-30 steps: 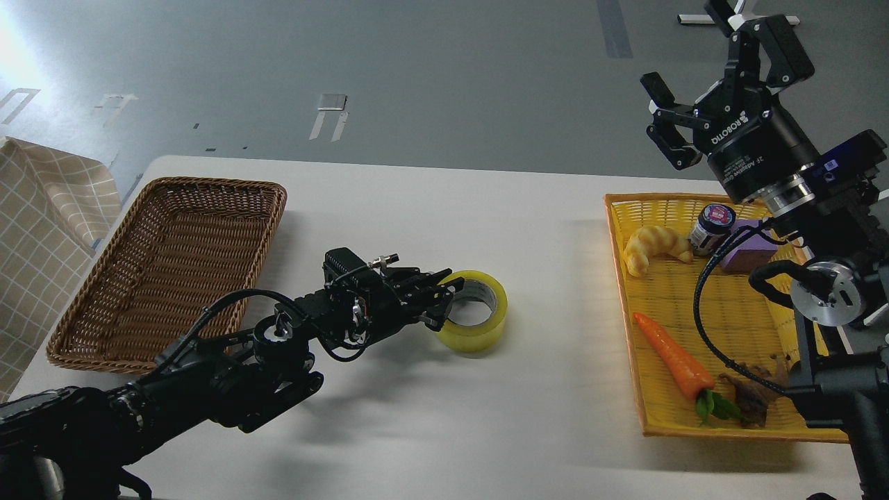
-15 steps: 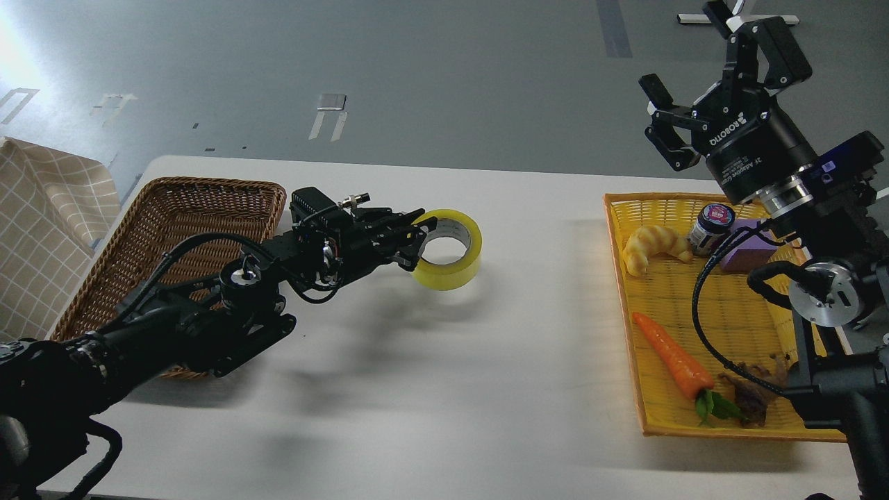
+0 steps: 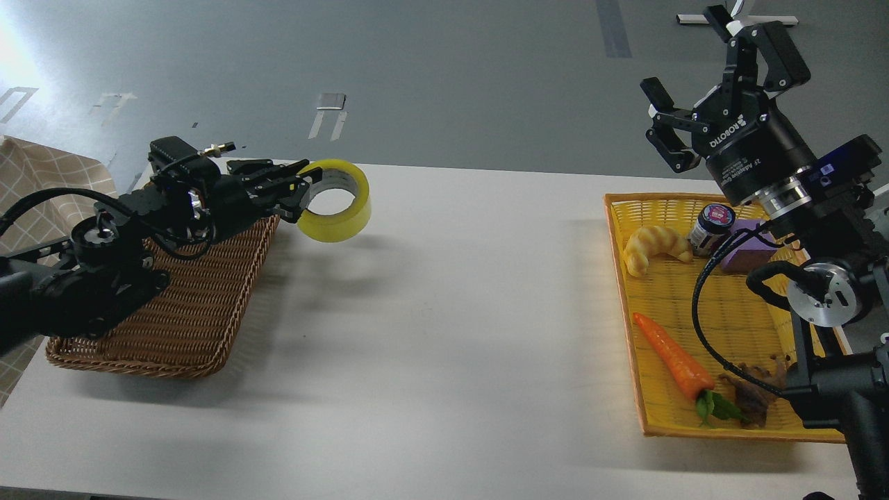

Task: Place and transfer tape with both arms
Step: 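Carry the tape roll over the wicker basket with the left gripper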

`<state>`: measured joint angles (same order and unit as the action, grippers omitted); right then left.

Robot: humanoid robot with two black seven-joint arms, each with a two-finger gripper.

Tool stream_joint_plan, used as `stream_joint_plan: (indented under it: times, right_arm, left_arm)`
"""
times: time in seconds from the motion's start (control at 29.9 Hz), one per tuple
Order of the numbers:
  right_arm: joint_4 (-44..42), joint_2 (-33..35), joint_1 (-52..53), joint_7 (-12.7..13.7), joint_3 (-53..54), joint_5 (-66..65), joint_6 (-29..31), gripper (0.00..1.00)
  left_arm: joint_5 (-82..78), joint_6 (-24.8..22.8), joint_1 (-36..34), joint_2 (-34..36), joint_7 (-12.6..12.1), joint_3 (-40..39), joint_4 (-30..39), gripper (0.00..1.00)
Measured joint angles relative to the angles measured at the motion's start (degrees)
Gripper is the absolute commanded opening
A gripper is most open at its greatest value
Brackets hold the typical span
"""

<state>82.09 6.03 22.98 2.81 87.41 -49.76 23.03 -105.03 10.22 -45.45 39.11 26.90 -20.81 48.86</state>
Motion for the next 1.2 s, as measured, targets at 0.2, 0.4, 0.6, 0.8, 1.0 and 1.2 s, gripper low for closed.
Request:
stream_joint_plan:
  times: [0.2, 0.4, 0.6, 0.8, 1.0, 1.2]
  right_arm:
    - [-0.29, -0.08, 0.14, 0.00, -0.07, 0.00, 0.00, 1.00]
    - [-0.43, 0.09, 0.07, 0.00, -0.08, -0.01, 0.00, 1.00]
    - [-0.45, -0.05, -0.08, 0.00, -0.17, -0.07, 0.00, 1.00]
    - [-0.39, -0.14, -0.42, 0.00, -0.22, -0.07, 0.00, 1.00]
    - [-0.26, 0.16, -0.53, 0.00, -0.16, -0.03, 0.00, 1.00]
    - [-0.01, 0.02, -0.57, 0.00, -0.06, 0.00, 0.00, 1.00]
  left_arm:
    - [2.53, 0.12, 0.42, 7.22, 1.12, 0.02, 0.08, 0.05]
    - [5.26, 0.88, 1.77, 12.78, 1.10, 0.12, -0.31, 0.05]
    - [9.07, 1.02, 5.99, 13.44, 1.11, 0.17, -0.98, 0.06]
    - [10.50, 4.25, 9.73, 12.69, 1.10, 0.17, -2.86, 0.06]
    - [11.43, 5.98, 11.87, 11.79, 1.10, 0.11, -3.56, 0.06]
    - [11.79, 6.56, 12.43, 10.81, 1.10, 0.11, -4.94, 0.07]
